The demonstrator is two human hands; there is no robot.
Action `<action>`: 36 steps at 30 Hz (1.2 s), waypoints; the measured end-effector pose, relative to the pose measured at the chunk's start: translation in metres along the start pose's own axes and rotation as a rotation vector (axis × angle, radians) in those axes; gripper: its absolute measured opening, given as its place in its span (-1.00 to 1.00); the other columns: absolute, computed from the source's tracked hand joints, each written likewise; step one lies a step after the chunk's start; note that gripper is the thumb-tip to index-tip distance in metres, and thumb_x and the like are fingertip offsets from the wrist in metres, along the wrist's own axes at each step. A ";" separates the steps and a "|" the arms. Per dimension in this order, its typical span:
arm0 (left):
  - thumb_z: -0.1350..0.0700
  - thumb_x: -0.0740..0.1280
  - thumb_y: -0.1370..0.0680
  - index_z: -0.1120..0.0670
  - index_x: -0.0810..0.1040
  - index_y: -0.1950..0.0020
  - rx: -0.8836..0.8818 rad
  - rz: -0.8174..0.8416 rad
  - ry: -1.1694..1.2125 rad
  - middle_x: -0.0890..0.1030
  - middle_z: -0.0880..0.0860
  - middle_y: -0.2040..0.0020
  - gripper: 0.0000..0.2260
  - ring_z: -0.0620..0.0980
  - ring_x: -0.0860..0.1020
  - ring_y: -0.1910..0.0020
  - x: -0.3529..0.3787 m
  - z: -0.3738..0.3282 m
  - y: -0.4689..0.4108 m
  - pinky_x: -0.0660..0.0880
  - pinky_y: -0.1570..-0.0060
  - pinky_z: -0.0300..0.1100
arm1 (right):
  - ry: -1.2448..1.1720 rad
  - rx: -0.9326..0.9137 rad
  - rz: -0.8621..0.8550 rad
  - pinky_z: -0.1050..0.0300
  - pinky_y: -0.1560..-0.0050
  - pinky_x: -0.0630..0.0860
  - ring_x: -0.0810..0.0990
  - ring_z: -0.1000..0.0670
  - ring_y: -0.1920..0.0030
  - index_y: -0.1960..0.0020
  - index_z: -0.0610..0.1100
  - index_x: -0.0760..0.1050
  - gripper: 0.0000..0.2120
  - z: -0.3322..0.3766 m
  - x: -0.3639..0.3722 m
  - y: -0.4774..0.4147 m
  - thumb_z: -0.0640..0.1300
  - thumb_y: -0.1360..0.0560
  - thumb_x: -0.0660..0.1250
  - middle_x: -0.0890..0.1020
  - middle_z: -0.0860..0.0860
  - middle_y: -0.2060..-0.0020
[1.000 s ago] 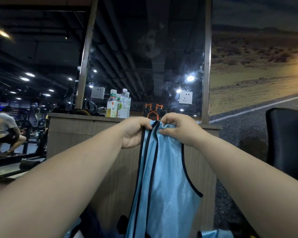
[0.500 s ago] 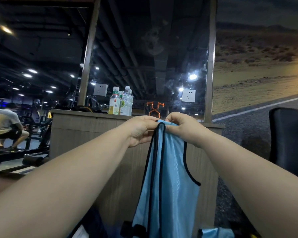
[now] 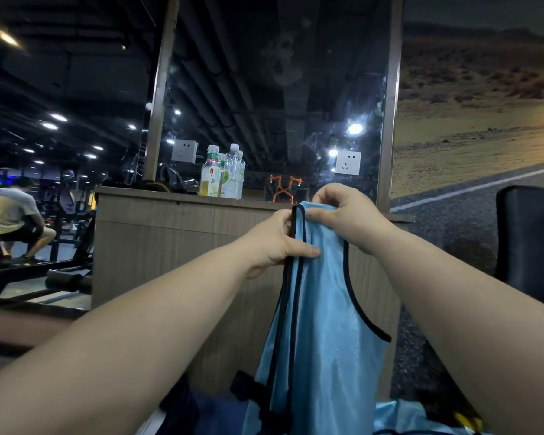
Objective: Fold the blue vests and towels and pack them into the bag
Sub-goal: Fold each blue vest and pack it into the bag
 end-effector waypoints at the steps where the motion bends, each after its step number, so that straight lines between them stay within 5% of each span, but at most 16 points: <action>1: 0.16 0.55 -0.23 0.10 0.41 -0.33 0.004 -0.025 -0.025 0.63 0.17 -0.16 -0.30 0.12 0.64 -0.10 0.001 0.002 -0.001 0.60 -0.06 0.03 | -0.002 -0.002 -0.010 0.12 0.25 0.47 0.50 0.06 0.28 0.21 -0.03 0.49 -0.83 0.000 0.000 0.000 -0.07 -0.46 0.47 0.59 0.04 0.21; 7: 0.34 0.34 -0.46 0.14 0.53 0.02 -0.097 -0.035 -0.094 0.63 0.06 0.17 -0.83 0.01 0.62 0.16 0.004 0.010 0.001 0.60 -0.03 -0.01 | -0.085 0.035 -0.103 0.23 0.30 0.44 0.50 0.09 0.27 0.19 -0.01 0.51 -0.86 -0.006 -0.006 0.000 -0.12 -0.47 0.47 0.59 0.05 0.21; 12: 0.20 0.34 -0.55 0.04 0.49 0.19 -0.182 0.012 -0.052 0.59 -0.10 0.38 -0.86 -0.18 0.53 0.41 0.002 0.015 0.006 0.53 -0.11 -0.02 | -0.151 0.117 -0.144 0.06 0.13 0.53 0.54 0.01 0.16 0.16 0.01 0.53 -0.87 -0.016 -0.010 0.000 -0.17 -0.49 0.43 0.61 -0.02 0.13; 18: 0.14 0.31 -0.59 0.03 0.48 0.12 -0.187 0.016 -0.003 0.60 -0.05 0.24 -0.90 -0.10 0.53 0.24 0.004 0.017 0.004 0.49 0.02 -0.14 | -0.330 0.253 -0.147 -0.20 -0.08 0.57 0.56 -0.11 0.13 0.09 -0.02 0.55 -0.79 -0.022 -0.010 0.002 -0.34 -0.47 0.35 0.57 -0.12 0.08; 20: 0.20 0.33 -0.57 0.05 0.49 0.06 -0.167 0.045 -0.078 0.60 -0.06 0.25 -0.94 -0.10 0.54 0.25 0.005 0.019 0.004 0.50 0.08 -0.17 | -0.404 0.266 -0.161 -0.17 -0.01 0.58 0.56 -0.11 0.15 0.10 -0.04 0.54 -0.74 -0.023 -0.008 0.002 -0.39 -0.49 0.25 0.56 -0.13 0.09; 23: 0.32 0.37 -0.52 0.11 0.52 0.03 -0.149 0.105 -0.207 0.58 -0.01 0.22 -0.86 -0.10 0.58 0.23 0.006 0.022 0.004 0.56 0.16 -0.25 | -0.582 0.304 -0.201 0.13 0.30 0.58 0.58 0.00 0.38 0.09 -0.11 0.50 -0.69 -0.017 -0.006 0.005 -0.43 -0.54 0.09 0.53 -0.11 0.16; 26: 0.34 0.38 -0.48 0.10 0.55 0.08 -0.161 0.120 -0.368 0.55 -0.02 0.25 -0.85 -0.11 0.55 0.27 0.004 0.028 0.006 0.54 0.19 -0.27 | -0.643 0.341 -0.257 0.23 0.46 0.45 0.43 0.04 0.45 0.06 -0.13 0.48 -0.72 -0.013 -0.008 0.008 -0.38 -0.56 0.04 0.46 -0.05 0.26; 31: 0.31 0.36 -0.48 0.09 0.54 0.10 -0.201 0.109 -0.426 0.56 -0.01 0.24 -0.87 -0.12 0.56 0.28 0.003 0.035 0.007 0.51 0.27 -0.30 | -0.287 0.169 -0.148 0.19 0.27 0.39 0.44 0.07 0.31 0.15 -0.02 0.56 -0.92 -0.015 -0.014 0.012 -0.05 -0.50 0.39 0.53 0.11 0.28; 34: 0.29 0.36 -0.47 0.06 0.52 0.13 -0.177 0.054 -0.384 0.54 -0.01 0.27 -0.87 -0.09 0.50 0.31 0.005 0.035 0.005 0.45 0.31 -0.25 | 0.334 -0.021 0.232 0.17 0.07 0.47 0.56 0.13 0.05 0.04 0.11 0.61 -0.65 -0.015 -0.004 0.016 0.27 -0.29 0.51 0.62 0.19 0.09; 36: 0.26 0.38 -0.47 0.04 0.50 0.14 -0.171 0.048 -0.365 0.51 -0.04 0.29 -0.87 -0.10 0.47 0.30 0.007 0.033 0.004 0.41 0.29 -0.24 | 0.568 -0.016 0.463 0.12 -0.09 0.46 0.54 0.12 -0.07 -0.13 0.18 0.56 -0.50 -0.015 0.007 0.021 0.31 -0.25 0.51 0.60 0.20 -0.03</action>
Point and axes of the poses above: each hand's wrist, its own y-axis away from the middle knuckle, its own x-axis out of the palm, z = x × y, the point moved 1 cm from there along -y, towards the middle knuckle
